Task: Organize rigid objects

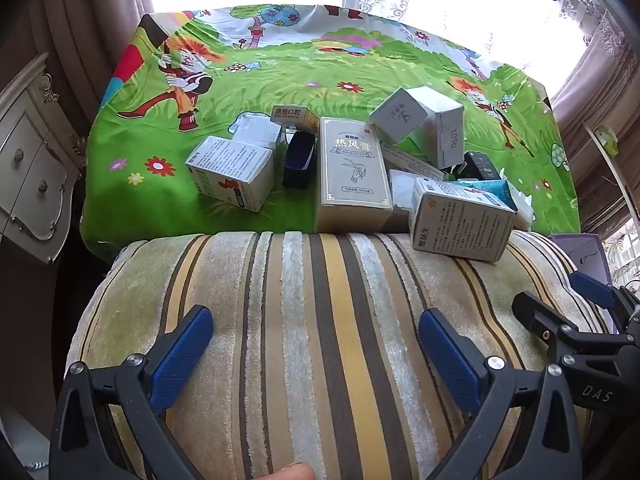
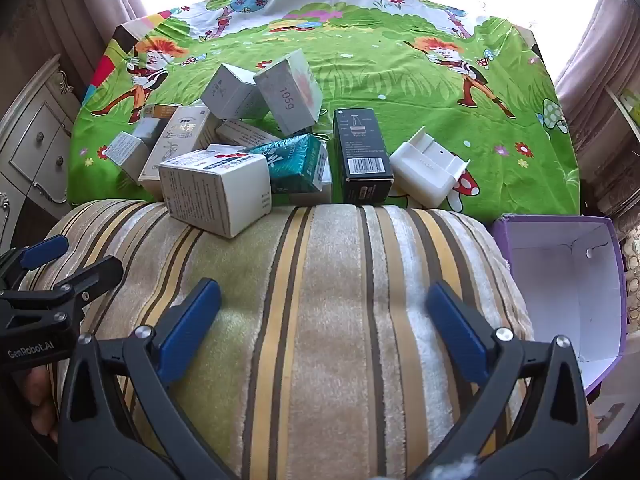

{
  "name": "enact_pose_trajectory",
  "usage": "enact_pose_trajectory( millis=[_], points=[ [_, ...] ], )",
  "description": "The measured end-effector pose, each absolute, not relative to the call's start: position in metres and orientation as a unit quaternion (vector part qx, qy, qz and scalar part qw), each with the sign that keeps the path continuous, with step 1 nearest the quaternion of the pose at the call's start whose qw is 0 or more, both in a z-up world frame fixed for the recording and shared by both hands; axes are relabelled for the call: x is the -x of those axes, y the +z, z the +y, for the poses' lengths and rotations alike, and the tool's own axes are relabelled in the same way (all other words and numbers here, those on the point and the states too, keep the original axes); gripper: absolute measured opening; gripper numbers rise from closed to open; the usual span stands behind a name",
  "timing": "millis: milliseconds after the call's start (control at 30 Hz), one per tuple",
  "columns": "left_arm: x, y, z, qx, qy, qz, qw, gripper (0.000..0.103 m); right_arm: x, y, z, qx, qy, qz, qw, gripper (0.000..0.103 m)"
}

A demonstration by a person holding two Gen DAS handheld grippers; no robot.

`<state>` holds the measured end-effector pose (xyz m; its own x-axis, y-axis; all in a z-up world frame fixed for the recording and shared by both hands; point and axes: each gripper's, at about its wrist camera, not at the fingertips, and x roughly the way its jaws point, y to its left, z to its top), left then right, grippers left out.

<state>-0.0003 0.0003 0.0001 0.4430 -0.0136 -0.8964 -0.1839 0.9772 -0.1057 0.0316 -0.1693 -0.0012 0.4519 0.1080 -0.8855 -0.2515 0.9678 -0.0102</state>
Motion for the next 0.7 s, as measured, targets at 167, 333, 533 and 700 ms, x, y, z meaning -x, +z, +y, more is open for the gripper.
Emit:
enact_pose_trajectory(
  millis=[167, 333, 533, 700],
  points=[
    [0.0008, 0.0001, 0.0002, 0.09, 0.054, 0.527, 0.843, 0.103, -0.0315, -0.0013, -0.1699, 0.067, 0.108, 0.513, 0.849, 0.103],
    [0.0006, -0.0004, 0.0001, 0.088, 0.054, 0.527, 0.843, 0.103, -0.0312, -0.0012, -0.1687, 0.069, 0.106, 0.513, 0.849, 0.103],
    [0.0012, -0.0016, -0.0014, 0.087, 0.054, 0.527, 0.843, 0.103, -0.0312, -0.0013, -0.169, 0.068, 0.107, 0.513, 0.849, 0.103],
    [0.0007, -0.0012, -0.0009, 0.088, 0.054, 0.528, 0.843, 0.103, -0.0326, -0.0019, -0.1701, 0.068, 0.107, 0.513, 0.849, 0.103]
  ],
)
